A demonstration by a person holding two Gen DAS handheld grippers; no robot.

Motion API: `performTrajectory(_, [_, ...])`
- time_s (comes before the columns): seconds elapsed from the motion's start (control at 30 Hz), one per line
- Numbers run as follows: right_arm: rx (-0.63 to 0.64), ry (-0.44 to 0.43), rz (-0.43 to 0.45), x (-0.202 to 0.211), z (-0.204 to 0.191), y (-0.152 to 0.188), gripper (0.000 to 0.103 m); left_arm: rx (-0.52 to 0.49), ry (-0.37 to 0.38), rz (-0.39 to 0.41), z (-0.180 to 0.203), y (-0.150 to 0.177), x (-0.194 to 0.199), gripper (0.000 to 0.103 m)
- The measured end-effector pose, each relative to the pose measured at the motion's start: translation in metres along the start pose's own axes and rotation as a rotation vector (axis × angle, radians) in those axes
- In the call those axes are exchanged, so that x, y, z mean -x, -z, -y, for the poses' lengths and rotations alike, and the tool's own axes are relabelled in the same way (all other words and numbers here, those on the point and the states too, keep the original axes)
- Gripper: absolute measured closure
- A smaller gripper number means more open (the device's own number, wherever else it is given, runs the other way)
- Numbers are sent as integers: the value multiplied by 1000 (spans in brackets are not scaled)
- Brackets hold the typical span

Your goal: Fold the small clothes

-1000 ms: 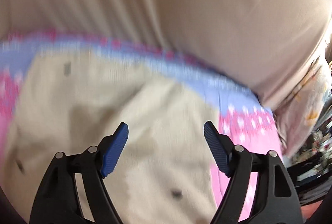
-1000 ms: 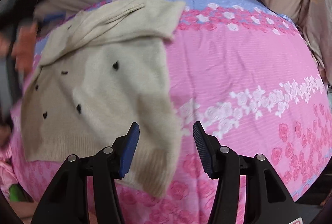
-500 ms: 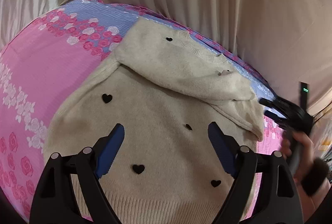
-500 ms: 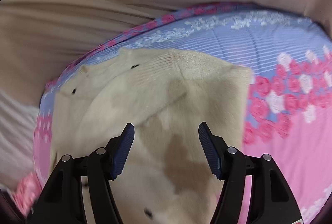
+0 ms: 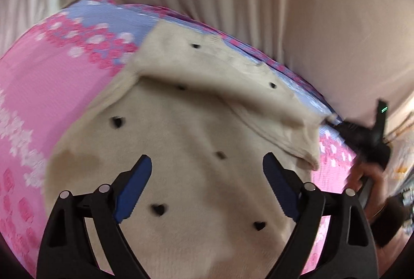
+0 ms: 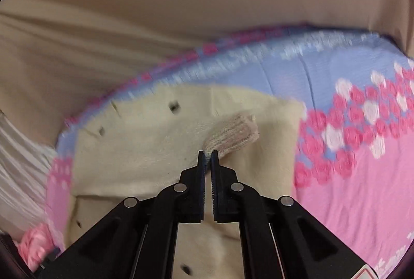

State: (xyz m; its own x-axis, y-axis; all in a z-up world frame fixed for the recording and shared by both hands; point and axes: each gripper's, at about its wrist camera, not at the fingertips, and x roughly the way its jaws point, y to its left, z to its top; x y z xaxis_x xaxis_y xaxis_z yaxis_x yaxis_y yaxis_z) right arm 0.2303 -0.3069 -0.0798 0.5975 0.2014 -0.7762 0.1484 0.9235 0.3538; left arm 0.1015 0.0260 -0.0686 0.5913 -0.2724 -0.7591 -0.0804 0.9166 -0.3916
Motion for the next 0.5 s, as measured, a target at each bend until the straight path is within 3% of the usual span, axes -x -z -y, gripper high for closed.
performTrajectory(0.13, [-29, -72, -24, -1, 2, 0, 99, -132, 112, 10, 58, -23, -32, 10])
performTrajectory(0.23, [25, -111, -44, -2, -12, -19, 98, -348, 154, -26, 118, -25, -73, 10])
performTrajectory(0.3, [69, -143, -79, -1, -19, -27, 98, -472, 150, 9, 151, -17, -96, 10])
performTrajectory(0.4, [109, -179, -126, 3, -20, -30, 98, -510, 176, 13, 173, -14, -126, 13])
performTrajectory(0.43, [110, -188, -135, 4, -19, -30, 97, -514, 177, 2, 178, -14, -138, 18])
performTrajectory(0.5, [111, -203, -161, 5, -12, -31, 92, -519, 194, -43, 182, -13, -159, 55])
